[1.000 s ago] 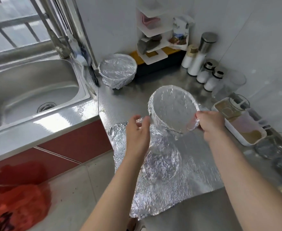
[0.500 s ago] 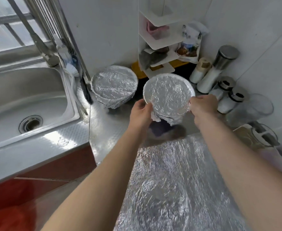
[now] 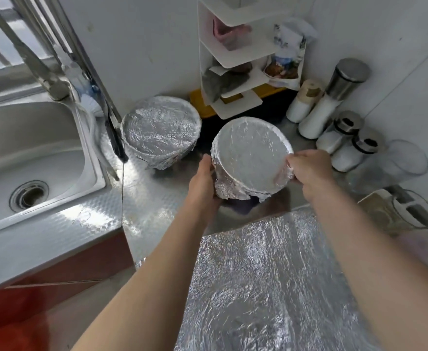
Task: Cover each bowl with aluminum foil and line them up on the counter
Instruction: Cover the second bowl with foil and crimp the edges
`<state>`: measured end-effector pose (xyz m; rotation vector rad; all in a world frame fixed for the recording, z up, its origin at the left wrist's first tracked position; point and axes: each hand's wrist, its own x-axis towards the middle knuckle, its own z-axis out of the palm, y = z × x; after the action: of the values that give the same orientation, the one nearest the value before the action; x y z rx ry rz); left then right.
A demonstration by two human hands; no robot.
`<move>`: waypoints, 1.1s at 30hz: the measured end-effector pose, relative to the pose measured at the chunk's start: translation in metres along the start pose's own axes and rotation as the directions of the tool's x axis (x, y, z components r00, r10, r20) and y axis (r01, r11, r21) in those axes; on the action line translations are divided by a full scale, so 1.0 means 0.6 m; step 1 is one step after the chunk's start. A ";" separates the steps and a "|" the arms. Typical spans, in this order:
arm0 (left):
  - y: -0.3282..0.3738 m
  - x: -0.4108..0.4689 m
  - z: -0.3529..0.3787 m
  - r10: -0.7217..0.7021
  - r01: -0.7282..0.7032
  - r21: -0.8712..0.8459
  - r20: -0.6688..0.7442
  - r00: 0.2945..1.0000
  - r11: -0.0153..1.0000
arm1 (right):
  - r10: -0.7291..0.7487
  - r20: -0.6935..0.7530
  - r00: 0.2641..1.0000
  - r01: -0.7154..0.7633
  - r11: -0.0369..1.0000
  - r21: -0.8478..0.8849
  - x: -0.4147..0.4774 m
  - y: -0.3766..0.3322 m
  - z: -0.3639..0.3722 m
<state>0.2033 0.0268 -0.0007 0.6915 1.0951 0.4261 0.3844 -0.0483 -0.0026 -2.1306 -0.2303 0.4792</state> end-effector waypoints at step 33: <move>-0.008 -0.001 -0.042 0.450 -0.223 0.731 -0.127 0.884 0.645 | 0.428 0.236 0.872 -0.479 0.651 0.589 -0.119 0.040 0.019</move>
<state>0.1803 0.0305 -0.0110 1.5852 1.4360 0.4414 0.3143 -0.0777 -0.0102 -1.4705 0.4065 0.8041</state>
